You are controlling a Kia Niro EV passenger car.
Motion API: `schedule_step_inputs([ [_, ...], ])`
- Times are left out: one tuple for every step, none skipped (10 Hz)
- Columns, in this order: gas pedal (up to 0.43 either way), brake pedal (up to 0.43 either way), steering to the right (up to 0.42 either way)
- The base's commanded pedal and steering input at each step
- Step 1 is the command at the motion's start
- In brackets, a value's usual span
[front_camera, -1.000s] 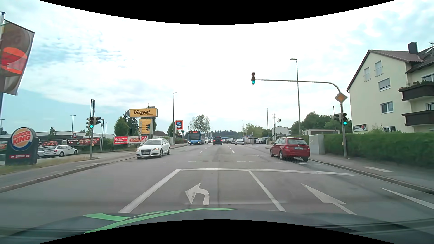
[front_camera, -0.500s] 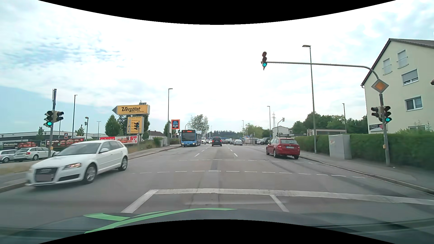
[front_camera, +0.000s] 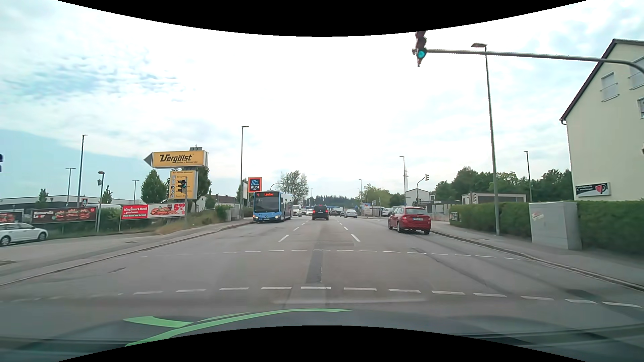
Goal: Follow the waypoints while adhering to traffic rules and regulations
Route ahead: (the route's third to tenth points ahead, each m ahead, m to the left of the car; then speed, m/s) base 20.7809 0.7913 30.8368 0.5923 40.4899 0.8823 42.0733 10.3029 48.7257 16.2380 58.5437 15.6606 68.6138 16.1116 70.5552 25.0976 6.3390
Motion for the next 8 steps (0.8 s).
schedule_step_inputs([
  [0.067,0.0,0.005],
  [0.067,0.0,0.005],
  [0.079,0.0,0.005],
  [0.079,0.0,0.005],
  [0.079,0.0,0.005],
  [0.079,0.0,0.004],
  [0.079,0.0,0.004],
  [0.079,0.0,0.004],
])
